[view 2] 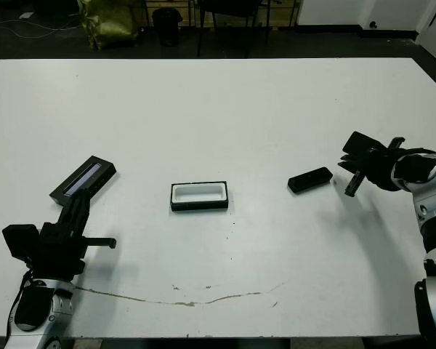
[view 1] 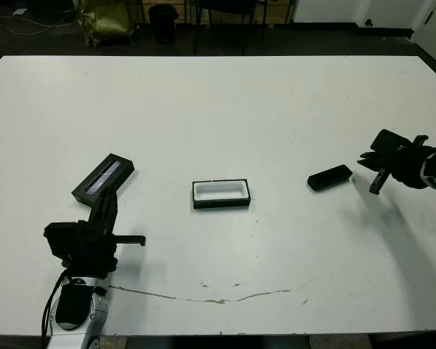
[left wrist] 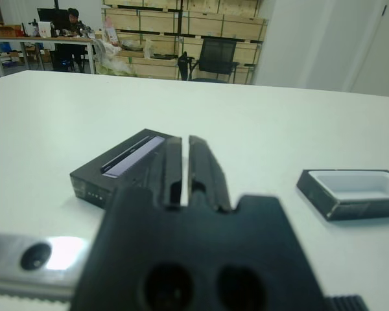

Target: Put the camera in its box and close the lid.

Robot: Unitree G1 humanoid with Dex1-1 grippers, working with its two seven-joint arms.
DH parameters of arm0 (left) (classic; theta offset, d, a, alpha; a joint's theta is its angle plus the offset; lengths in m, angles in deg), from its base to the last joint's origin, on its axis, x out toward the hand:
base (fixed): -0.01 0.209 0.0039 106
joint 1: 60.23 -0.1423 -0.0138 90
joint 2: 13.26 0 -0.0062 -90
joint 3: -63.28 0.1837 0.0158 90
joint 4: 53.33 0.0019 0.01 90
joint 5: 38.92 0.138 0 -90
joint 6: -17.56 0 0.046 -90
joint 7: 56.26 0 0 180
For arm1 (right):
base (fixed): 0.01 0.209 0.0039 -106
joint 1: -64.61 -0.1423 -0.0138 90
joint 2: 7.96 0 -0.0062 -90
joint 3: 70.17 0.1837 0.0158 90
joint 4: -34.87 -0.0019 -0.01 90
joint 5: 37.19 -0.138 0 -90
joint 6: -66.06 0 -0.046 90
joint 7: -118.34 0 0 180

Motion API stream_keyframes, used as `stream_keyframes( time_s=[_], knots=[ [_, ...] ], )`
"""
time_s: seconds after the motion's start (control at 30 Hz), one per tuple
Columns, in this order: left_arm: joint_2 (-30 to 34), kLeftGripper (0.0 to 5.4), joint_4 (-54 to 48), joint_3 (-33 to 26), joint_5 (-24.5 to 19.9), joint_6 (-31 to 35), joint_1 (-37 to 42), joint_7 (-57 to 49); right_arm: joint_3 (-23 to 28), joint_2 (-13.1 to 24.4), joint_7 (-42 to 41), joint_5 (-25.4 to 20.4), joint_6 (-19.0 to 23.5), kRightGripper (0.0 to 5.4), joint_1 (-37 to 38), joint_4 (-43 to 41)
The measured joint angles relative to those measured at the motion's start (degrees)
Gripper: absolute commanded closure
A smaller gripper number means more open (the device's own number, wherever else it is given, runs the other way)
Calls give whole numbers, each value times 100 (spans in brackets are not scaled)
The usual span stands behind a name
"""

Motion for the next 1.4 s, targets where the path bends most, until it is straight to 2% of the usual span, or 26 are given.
stream_keyframes(
  time_s=[0.5,1.4],
  knots=[
    [-3,538,4,1,4,-42,-2,1,-77,-118,78,187,4,540,0,100],
    [-5,538,-17,7,-6,-29,-44,-13,-114,-312,137,115,-113,540,22,389]
  ],
)
